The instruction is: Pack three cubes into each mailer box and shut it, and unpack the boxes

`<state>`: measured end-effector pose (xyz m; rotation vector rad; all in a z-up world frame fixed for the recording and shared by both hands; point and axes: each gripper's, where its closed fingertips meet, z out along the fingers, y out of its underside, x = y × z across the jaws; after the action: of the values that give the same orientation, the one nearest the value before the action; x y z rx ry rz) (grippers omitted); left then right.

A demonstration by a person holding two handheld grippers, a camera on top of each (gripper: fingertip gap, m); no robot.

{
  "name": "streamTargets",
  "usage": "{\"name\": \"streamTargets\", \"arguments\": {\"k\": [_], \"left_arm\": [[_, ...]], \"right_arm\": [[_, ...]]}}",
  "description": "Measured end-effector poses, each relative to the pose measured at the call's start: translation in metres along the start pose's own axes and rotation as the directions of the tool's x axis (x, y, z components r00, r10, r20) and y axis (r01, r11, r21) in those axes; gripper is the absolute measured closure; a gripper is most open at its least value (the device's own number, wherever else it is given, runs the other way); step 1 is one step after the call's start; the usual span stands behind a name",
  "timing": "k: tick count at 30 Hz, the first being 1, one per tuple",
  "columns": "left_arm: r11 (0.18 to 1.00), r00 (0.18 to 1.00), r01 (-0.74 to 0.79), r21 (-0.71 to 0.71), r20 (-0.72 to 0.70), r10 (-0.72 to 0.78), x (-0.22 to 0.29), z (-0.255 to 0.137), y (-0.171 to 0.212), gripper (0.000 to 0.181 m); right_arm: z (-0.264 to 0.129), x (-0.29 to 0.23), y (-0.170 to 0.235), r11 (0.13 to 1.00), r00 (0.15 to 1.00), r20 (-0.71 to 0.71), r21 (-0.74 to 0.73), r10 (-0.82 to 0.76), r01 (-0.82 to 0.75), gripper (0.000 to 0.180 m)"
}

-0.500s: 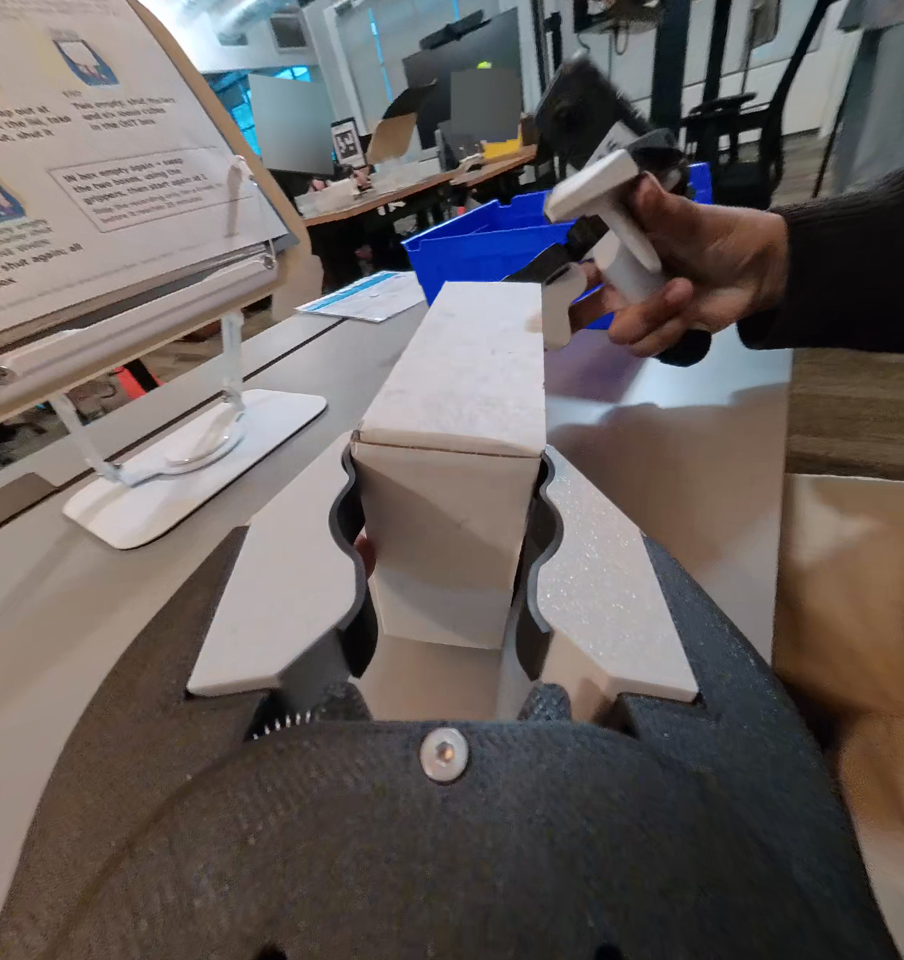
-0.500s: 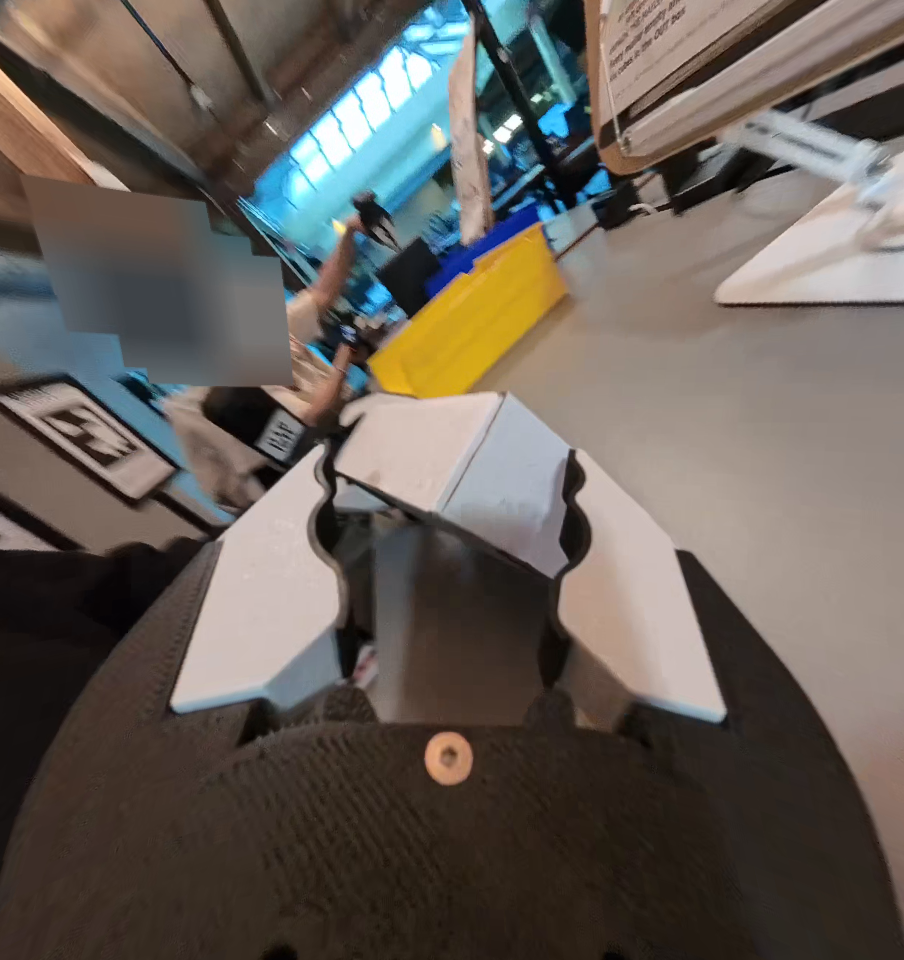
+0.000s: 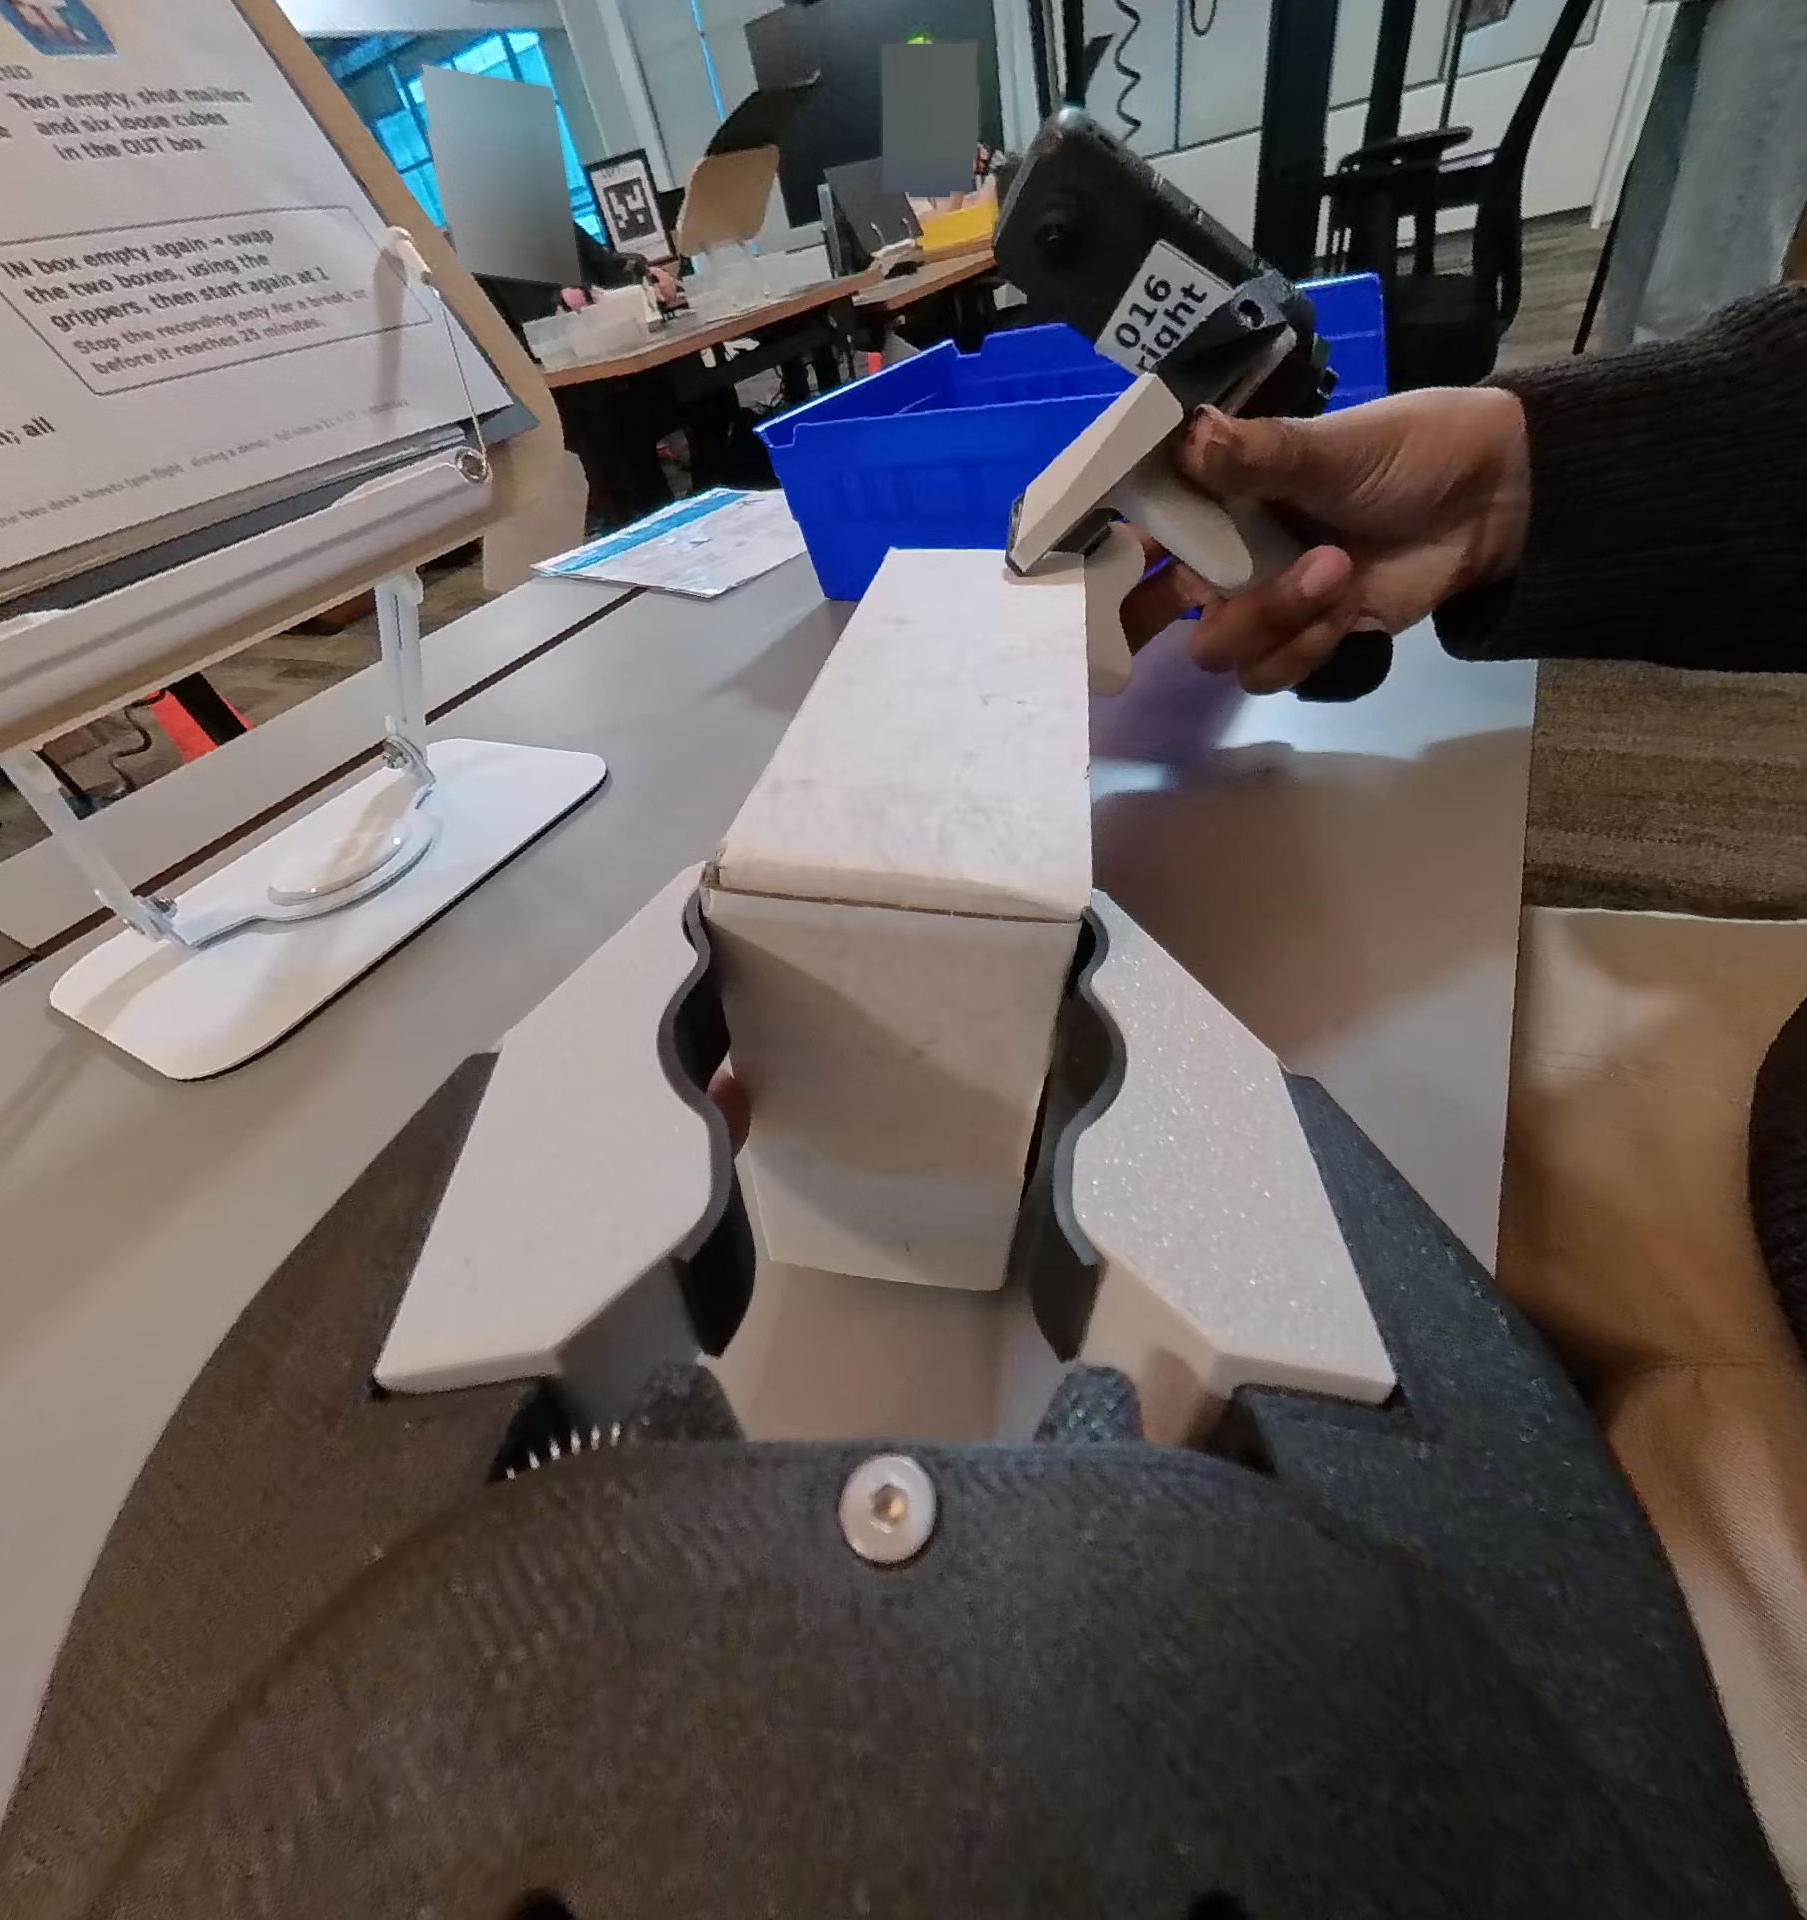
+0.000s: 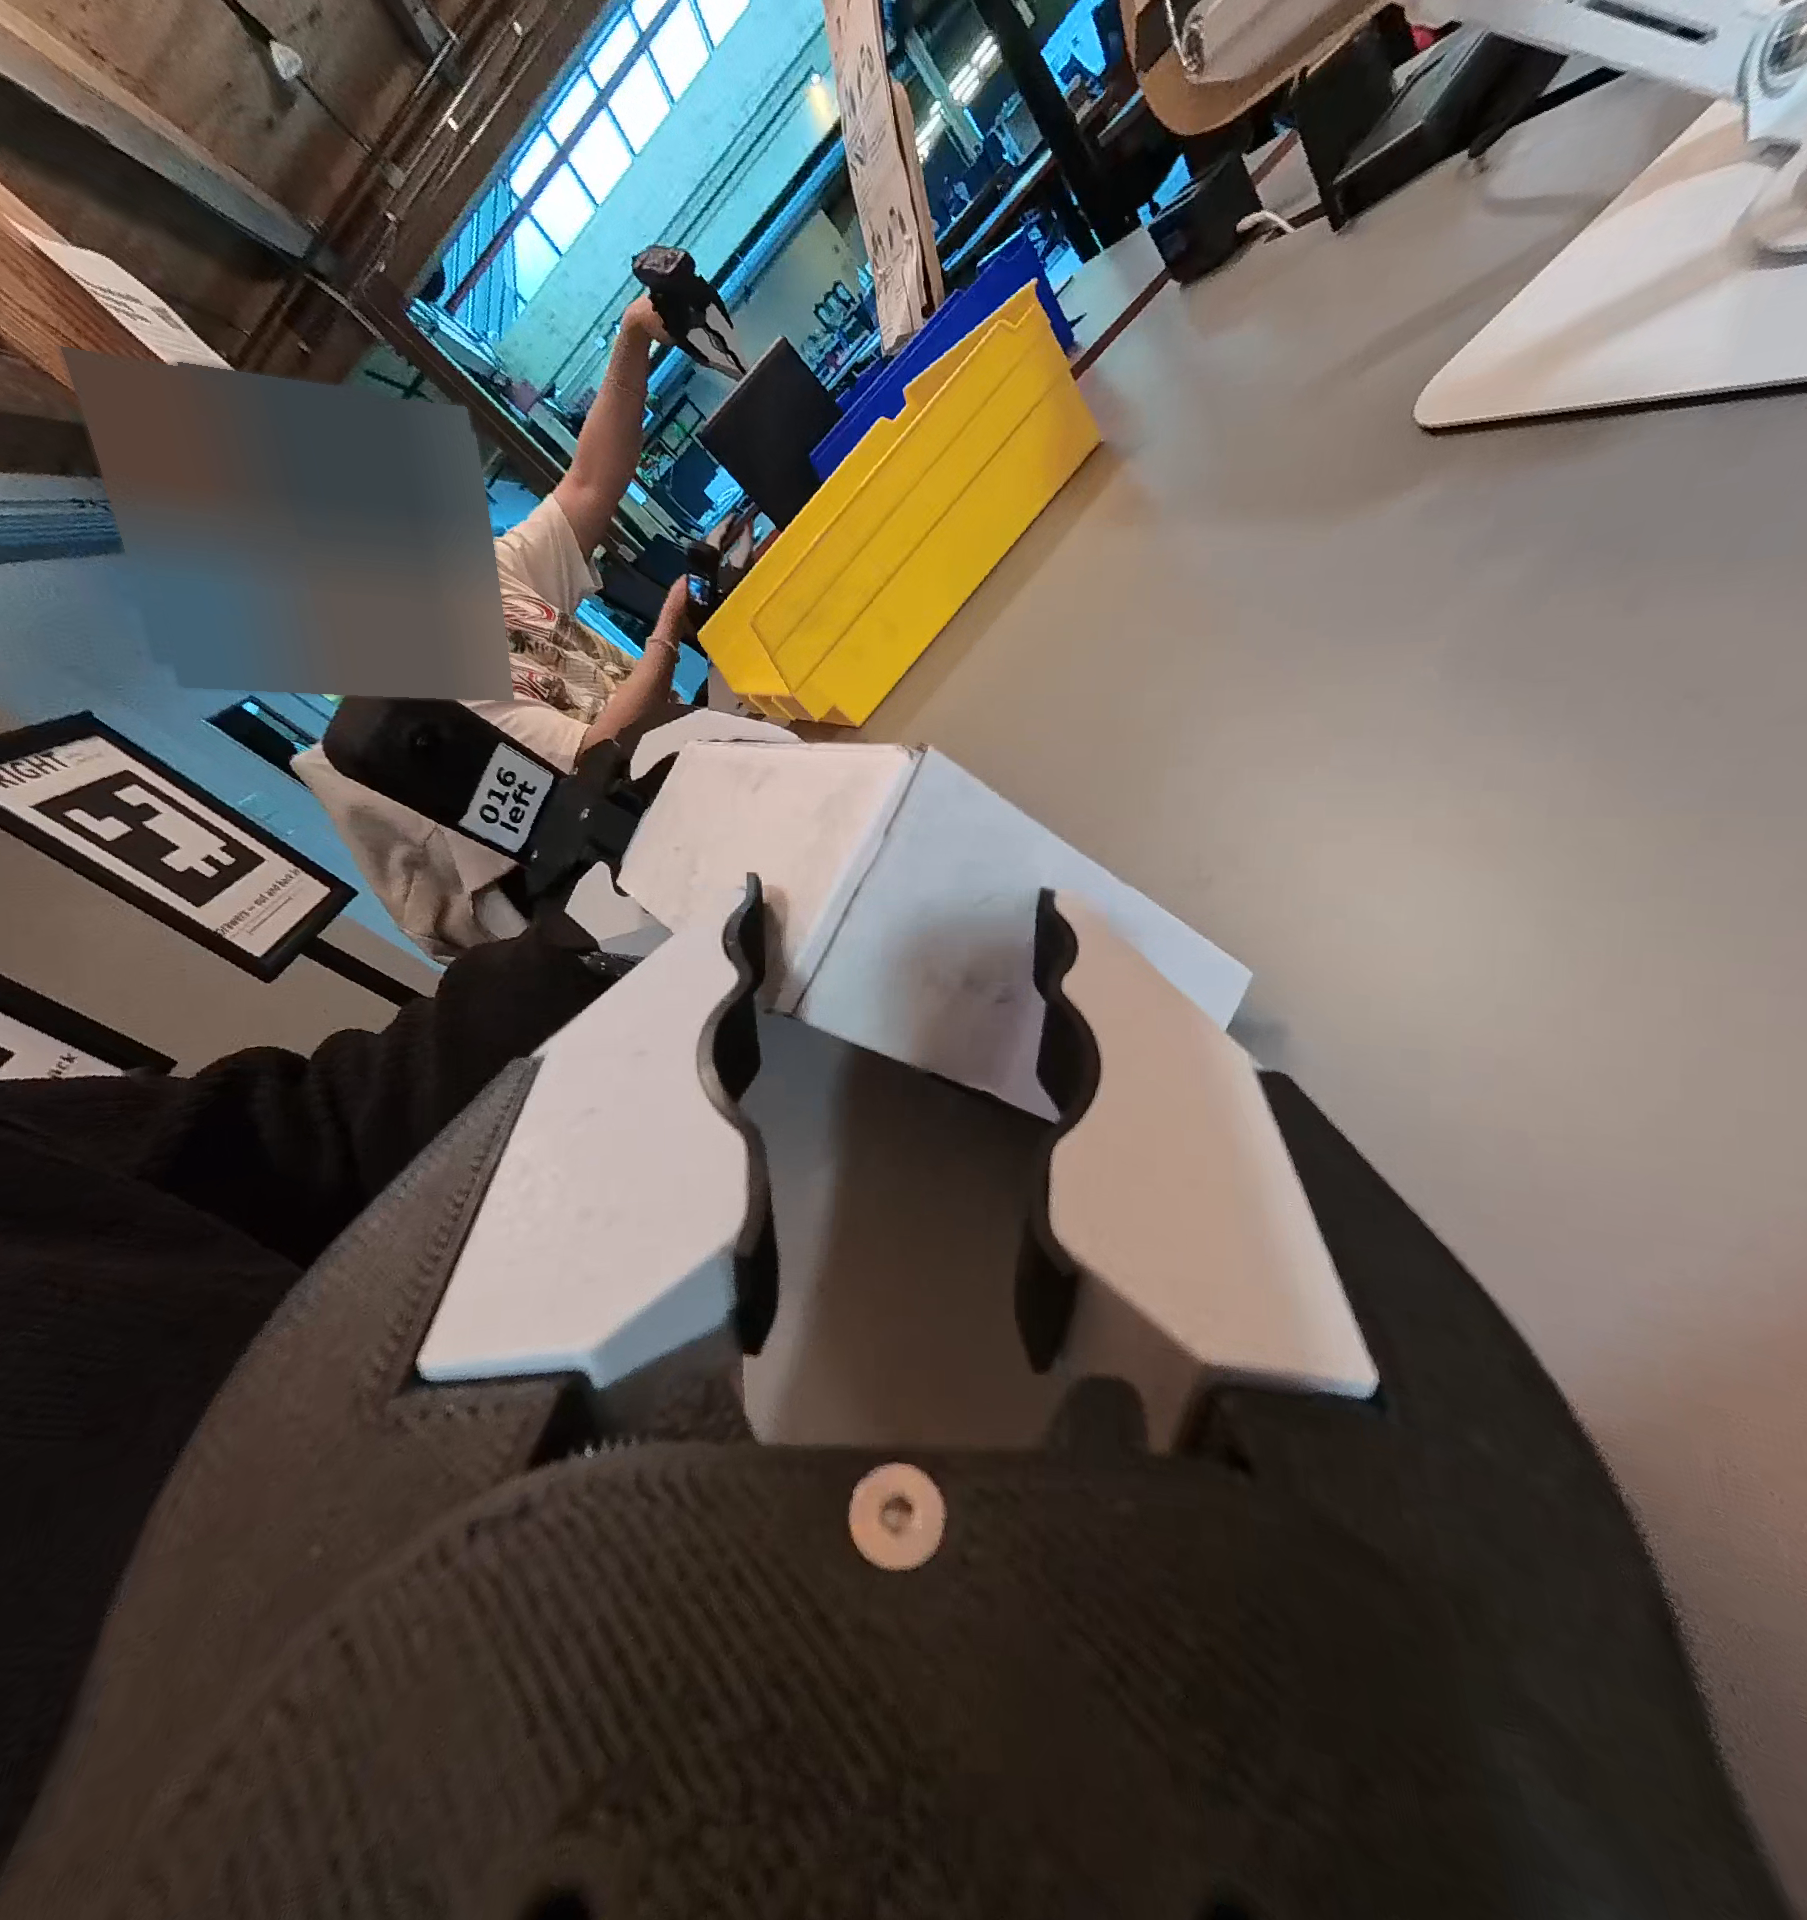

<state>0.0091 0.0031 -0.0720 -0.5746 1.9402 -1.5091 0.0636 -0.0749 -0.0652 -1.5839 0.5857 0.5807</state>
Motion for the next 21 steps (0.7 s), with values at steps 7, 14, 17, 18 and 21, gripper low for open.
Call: {"name": "streamTargets", "arguments": {"k": [7, 14, 17, 18, 21], "left_arm": [[0.998, 0.998, 0.057, -0.015, 0.004, -0.057, -0.005, 0.001, 0.002, 0.119], [0.999, 0.999, 0.034, -0.025, 0.02, -0.033, -0.004, 0.002, 0.003, 0.118], [1.0, 0.999, -0.012, -0.011, 0.044, 0.012, -0.004, 0.002, 0.001, 0.119], [1.0, 0.999, -0.013, -0.011, 0.04, 0.014, -0.003, 0.002, 0.001, 0.119], [1.0, 1.0, -0.003, -0.01, 0.014, 0.003, -0.001, 0.002, 0.001, 0.119]], "right_arm": [[0.002, 0.007, -0.002, 0.99, 0.991, 0.039, 0.056, 0.125, -0.127, 0.131], [-0.002, 0.004, -0.006, 0.997, 0.997, 0.04, 0.053, 0.059, -0.061, 0.139], [-0.013, -0.002, -0.025, 0.988, 0.997, -0.01, 0.132, -0.076, 0.077, 0.122], [-0.016, -0.003, -0.03, 0.979, 0.989, -0.053, 0.144, -0.139, 0.145, 0.111], [-0.016, 0.0, -0.029, 0.9, 0.879, -0.232, 0.034, -0.417, 0.435, 0.079]]}}
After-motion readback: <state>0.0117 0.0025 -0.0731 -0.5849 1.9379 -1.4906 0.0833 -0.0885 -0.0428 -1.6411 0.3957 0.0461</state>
